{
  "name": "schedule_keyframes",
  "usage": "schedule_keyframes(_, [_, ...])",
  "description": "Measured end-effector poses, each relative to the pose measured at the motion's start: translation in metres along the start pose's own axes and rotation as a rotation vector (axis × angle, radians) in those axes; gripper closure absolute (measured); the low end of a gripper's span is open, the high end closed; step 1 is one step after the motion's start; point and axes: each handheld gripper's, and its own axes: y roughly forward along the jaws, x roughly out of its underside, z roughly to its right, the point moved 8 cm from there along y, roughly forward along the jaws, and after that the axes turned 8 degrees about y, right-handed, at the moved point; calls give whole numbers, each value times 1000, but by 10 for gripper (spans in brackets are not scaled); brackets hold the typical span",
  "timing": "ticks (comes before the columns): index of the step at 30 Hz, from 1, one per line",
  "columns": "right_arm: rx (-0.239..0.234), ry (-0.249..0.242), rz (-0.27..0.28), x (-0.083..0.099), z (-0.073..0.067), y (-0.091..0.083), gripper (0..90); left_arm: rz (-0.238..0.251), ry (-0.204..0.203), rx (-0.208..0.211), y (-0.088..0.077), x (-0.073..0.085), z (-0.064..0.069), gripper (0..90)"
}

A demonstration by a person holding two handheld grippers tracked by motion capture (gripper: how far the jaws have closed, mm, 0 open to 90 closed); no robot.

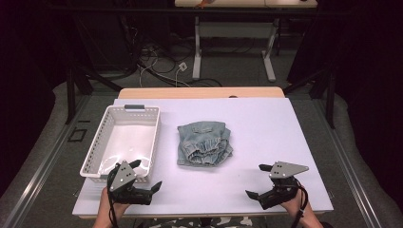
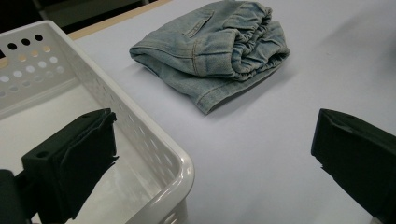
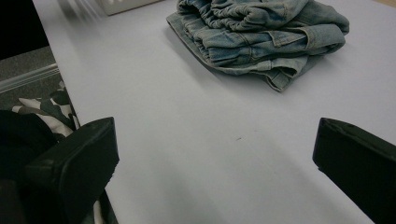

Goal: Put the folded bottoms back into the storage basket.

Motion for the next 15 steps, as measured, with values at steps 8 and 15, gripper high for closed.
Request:
schedule_keyframes(8, [3,-2,-2,0,0,0,3,-4,5,6,1,0,1,0])
schedule_keyframes(15, [6,-2,-5,1,0,0,3,11,-4,17,1,-2,2,0])
